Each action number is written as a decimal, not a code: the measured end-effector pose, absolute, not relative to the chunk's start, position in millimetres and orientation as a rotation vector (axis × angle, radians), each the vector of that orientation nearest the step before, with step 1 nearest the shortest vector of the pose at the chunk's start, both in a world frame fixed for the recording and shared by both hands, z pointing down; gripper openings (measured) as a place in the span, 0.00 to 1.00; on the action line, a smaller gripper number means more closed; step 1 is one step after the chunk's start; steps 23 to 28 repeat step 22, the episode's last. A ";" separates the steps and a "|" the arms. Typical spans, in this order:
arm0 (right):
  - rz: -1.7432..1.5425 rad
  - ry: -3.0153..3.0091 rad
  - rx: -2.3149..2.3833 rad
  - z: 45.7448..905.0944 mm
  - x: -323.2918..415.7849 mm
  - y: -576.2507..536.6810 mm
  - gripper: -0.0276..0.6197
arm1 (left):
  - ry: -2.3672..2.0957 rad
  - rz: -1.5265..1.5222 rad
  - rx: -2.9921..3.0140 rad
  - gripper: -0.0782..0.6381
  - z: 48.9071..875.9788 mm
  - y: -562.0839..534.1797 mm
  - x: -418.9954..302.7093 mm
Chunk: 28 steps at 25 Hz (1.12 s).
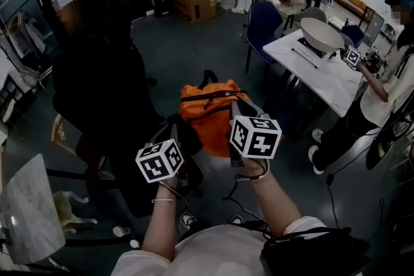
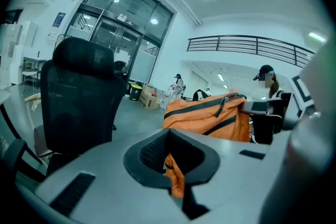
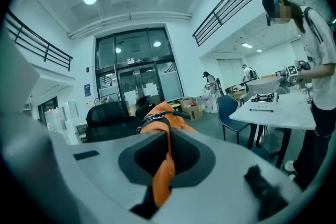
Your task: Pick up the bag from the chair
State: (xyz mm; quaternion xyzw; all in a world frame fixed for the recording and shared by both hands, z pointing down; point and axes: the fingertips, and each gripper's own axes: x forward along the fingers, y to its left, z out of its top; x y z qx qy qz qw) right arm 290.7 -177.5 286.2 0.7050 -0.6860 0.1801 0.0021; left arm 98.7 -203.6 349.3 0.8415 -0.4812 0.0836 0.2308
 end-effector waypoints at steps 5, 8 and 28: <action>0.564 -2.155 2.215 285.9 292.1 -176.0 0.10 | -1.327 0.222 2.321 0.13 344.8 -204.6 101.8; 0.566 -2.153 2.220 285.1 294.1 -176.4 0.10 | -1.327 0.222 2.325 0.13 343.3 -205.1 103.7; 0.545 -2.155 2.200 286.1 291.4 -181.3 0.10 | -1.345 0.212 2.308 0.13 346.5 -211.0 99.1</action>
